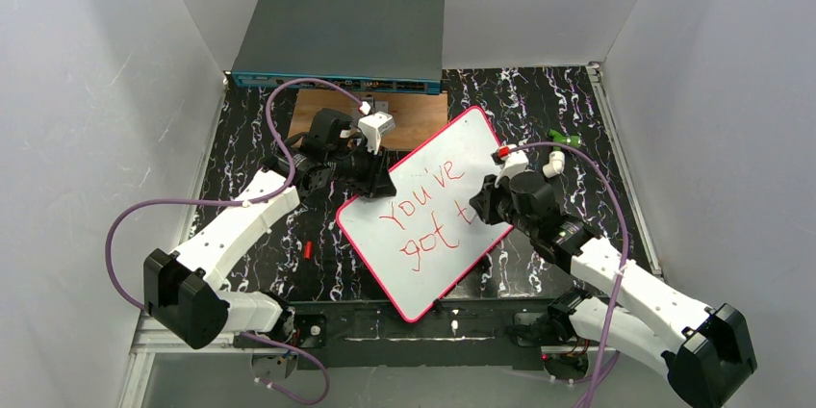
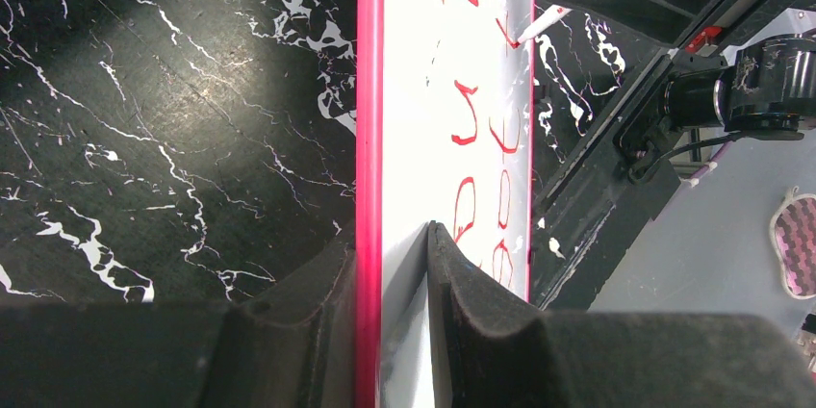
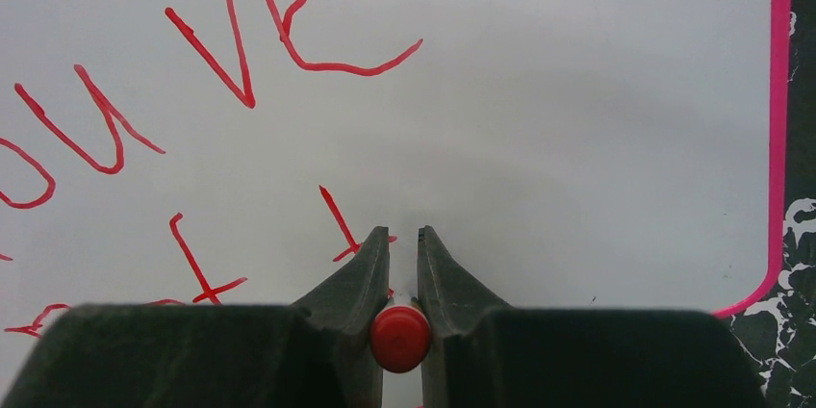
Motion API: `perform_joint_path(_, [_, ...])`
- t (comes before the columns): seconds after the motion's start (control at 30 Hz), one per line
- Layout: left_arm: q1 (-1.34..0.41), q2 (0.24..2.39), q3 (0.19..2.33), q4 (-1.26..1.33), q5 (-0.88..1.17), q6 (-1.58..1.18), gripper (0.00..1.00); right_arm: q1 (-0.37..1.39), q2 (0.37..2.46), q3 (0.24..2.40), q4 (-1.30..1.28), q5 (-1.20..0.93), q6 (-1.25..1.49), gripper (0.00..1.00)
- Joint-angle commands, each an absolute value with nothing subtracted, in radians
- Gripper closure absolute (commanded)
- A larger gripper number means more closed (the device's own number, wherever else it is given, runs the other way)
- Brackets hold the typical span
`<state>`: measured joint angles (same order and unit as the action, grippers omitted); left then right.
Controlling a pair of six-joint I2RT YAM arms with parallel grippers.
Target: Write a sentence on the whiteboard
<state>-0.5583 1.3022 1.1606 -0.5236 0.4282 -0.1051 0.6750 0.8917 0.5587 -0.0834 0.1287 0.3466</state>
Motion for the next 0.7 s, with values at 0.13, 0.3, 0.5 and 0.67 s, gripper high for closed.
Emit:
perform_joint_path(0.13, [-0.56,1.294,1.16,-0.569,0.27,0.023,1.0,0.671,0.915,0.589,-0.118,0.168,0.282,0.99])
perform_joint_path(0.3, [-0.56,1.294,1.164,-0.568,0.27,0.022,1.0,0.666,0.922,0.626,-0.12,0.179,0.264,0.99])
perform_joint_path(0.5, [-0.56,1.294,1.164,-0.569,0.272,0.02,1.0,0.664,0.929,0.667,-0.118,0.183,0.256,0.99])
perform_joint_path(0.67, [-0.56,1.293,1.168,-0.569,0.27,0.02,1.0,0.664,0.924,0.695,-0.127,0.177,0.251,0.99])
